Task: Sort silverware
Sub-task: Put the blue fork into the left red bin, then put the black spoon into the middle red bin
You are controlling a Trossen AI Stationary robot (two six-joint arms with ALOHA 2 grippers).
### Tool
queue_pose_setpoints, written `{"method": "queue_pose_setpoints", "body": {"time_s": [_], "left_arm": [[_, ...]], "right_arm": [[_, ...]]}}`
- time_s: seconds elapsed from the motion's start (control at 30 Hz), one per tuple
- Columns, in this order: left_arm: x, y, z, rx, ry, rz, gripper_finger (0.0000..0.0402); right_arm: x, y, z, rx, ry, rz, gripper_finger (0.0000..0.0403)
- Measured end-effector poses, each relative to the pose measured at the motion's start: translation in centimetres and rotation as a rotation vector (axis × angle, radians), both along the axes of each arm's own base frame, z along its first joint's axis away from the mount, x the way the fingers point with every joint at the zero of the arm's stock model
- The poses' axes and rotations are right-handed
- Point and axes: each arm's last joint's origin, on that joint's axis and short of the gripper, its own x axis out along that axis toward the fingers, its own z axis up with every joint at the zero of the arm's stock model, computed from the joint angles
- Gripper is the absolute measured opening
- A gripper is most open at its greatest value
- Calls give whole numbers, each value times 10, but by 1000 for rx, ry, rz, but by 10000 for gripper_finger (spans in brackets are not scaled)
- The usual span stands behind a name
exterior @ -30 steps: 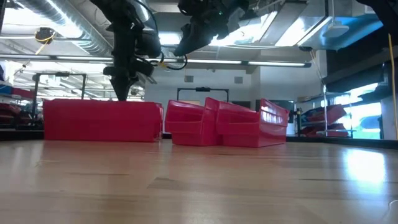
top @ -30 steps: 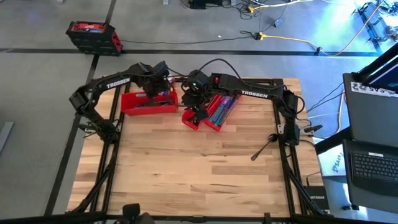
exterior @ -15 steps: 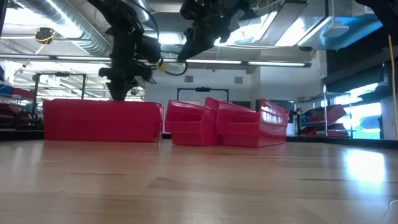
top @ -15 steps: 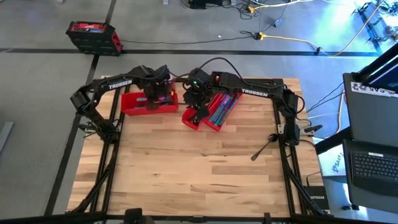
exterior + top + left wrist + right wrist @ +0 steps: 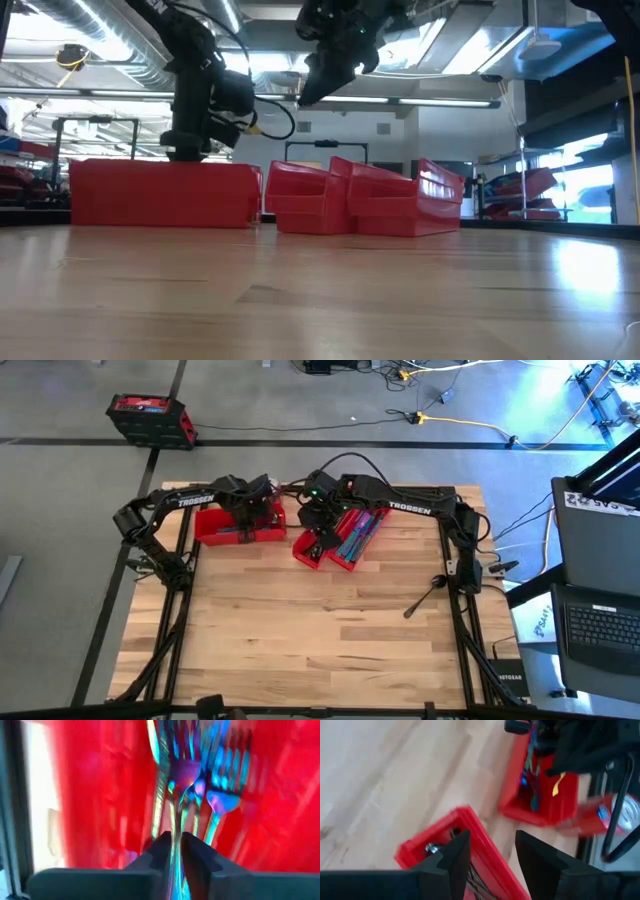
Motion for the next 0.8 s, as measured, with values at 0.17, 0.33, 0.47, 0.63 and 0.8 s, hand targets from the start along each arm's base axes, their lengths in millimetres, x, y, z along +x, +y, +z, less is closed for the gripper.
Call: {"method": "queue_pose_setpoints", "body": {"time_s": [0.17, 0.33, 0.47, 0.63, 0.8], "left_arm": [[-1, -1, 5, 31, -11, 15, 93], [-5, -2, 22, 132, -44, 23, 144], [-7, -4, 47, 209, -119, 12, 176], [-5, -10, 87, 308, -255, 12, 199], [0, -24, 121, 382, -444, -14, 206]], "right_arm": [[-7, -1, -5, -34, 102, -56, 125], [-20, 0, -11, -56, 266, -144, 120], [-25, 0, -13, -50, 322, -214, 119], [-35, 3, -11, -4, 386, -272, 119], [-49, 5, -8, 90, 470, -335, 119]]}}
